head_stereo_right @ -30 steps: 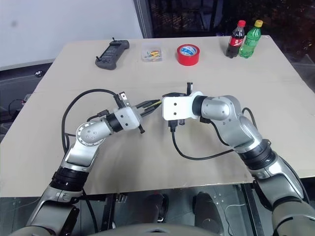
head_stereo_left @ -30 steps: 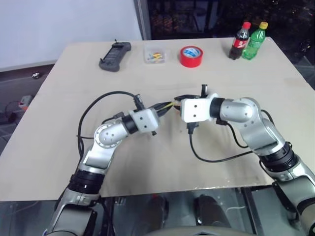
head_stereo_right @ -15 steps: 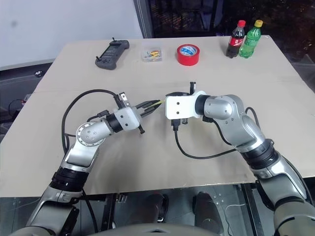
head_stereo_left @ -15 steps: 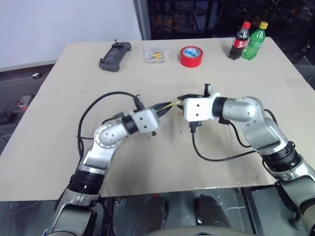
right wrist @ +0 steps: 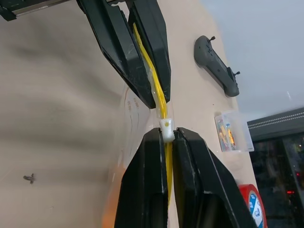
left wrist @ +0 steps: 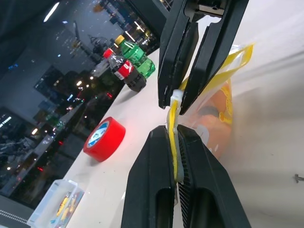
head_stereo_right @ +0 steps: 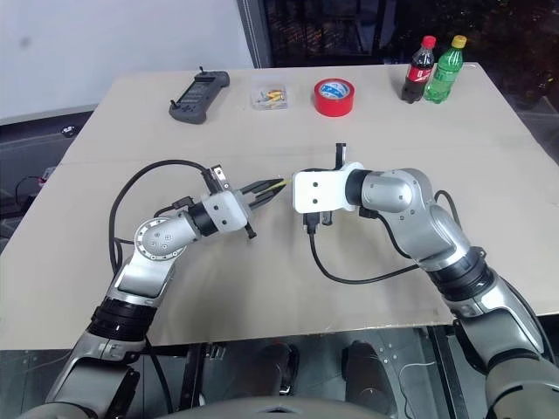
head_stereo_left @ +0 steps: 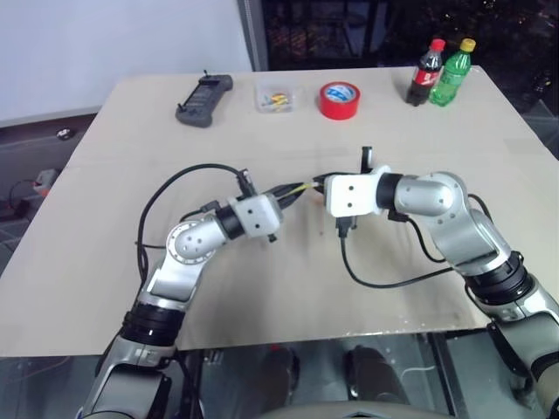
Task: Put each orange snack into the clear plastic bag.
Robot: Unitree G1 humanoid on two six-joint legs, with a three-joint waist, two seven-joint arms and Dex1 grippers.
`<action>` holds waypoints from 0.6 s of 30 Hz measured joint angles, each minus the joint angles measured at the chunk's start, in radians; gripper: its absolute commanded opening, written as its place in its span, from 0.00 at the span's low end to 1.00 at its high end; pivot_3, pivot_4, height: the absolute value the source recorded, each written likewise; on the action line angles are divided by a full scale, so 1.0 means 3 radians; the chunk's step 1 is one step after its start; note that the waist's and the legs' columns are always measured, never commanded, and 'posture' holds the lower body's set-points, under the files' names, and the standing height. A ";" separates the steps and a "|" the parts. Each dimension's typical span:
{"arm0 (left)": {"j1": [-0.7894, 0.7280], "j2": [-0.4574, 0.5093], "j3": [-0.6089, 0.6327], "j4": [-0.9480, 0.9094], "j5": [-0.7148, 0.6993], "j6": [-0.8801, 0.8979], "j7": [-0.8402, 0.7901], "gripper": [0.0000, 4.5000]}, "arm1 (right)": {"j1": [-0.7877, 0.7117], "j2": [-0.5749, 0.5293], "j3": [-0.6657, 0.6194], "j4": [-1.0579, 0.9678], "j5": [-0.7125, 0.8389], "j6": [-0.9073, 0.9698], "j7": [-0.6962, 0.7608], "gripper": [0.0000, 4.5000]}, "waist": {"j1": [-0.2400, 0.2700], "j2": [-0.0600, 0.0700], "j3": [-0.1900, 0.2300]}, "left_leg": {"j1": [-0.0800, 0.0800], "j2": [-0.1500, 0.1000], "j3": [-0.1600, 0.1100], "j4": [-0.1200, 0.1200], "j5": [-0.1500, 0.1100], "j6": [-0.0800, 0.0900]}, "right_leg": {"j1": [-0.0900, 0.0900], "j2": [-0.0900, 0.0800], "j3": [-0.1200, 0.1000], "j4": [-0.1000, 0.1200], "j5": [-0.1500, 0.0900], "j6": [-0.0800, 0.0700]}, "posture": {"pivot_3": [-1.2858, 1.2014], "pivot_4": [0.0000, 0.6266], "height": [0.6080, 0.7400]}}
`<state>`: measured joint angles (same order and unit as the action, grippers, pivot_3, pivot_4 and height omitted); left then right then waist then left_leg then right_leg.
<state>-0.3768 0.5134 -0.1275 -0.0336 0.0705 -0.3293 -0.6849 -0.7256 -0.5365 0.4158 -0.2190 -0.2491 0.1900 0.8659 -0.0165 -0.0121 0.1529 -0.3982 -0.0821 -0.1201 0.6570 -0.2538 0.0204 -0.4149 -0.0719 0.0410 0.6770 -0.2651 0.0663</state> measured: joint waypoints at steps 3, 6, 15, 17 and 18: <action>0.0030 0.0004 0.0000 -0.0010 -0.0034 0.0000 0.0000 0.00 | 0.0001 0.0006 0.0000 -0.0011 0.0005 0.0010 0.0000 0.06 | -0.0001 0.0000 0.0000 | 0.0000 0.0000 0.0000 0.0000 0.0000 0.0000 | 0.0000 0.0000 0.0000 0.0000 0.0000 0.0000 | 0.52 0.24 1.00; 0.0036 0.0018 0.0001 -0.0011 -0.0053 0.0000 0.0000 0.00 | 0.0003 0.0010 0.0000 -0.0025 0.0013 0.0022 0.0000 0.06 | 0.0001 0.0000 0.0000 | 0.0000 0.0000 0.0000 0.0000 0.0000 0.0000 | 0.0000 0.0000 0.0000 0.0000 0.0000 0.0000 | 0.52 0.24 1.00; 0.0036 0.0021 0.0001 -0.0011 -0.0055 0.0000 0.0002 0.00 | 0.0004 0.0010 -0.0004 -0.0029 0.0044 0.0030 0.0003 0.06 | 0.0001 0.0000 0.0000 | 0.0000 0.0000 0.0000 0.0000 0.0000 0.0000 | 0.0000 0.0000 0.0000 0.0000 0.0000 0.0000 | 0.52 0.24 1.00; 0.0037 0.0021 0.0001 -0.0011 -0.0056 0.0001 0.0003 0.00 | 0.0004 0.0011 -0.0005 -0.0029 0.0046 0.0030 0.0004 0.06 | 0.0001 0.0000 0.0000 | 0.0000 0.0000 0.0000 0.0000 0.0000 0.0000 | 0.0000 0.0000 0.0000 0.0000 0.0000 0.0000 | 0.52 0.24 1.00; 0.0037 0.0021 0.0002 -0.0011 -0.0056 0.0003 0.0003 0.00 | 0.0004 0.0011 -0.0005 -0.0030 0.0048 0.0032 0.0007 0.06 | 0.0000 0.0000 0.0000 | 0.0000 0.0000 0.0000 0.0000 0.0000 0.0000 | 0.0000 0.0000 0.0000 0.0000 0.0000 0.0000 | 0.52 0.24 1.00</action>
<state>-0.3659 0.5197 -0.1271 -0.0368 0.0538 -0.3285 -0.6839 -0.7245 -0.5333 0.4143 -0.2279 -0.2346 0.1996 0.8680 -0.0164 -0.0120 0.1529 -0.3982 -0.0820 -0.1201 0.6570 -0.2538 0.0205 -0.4149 -0.0719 0.0409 0.6770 -0.2651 0.0663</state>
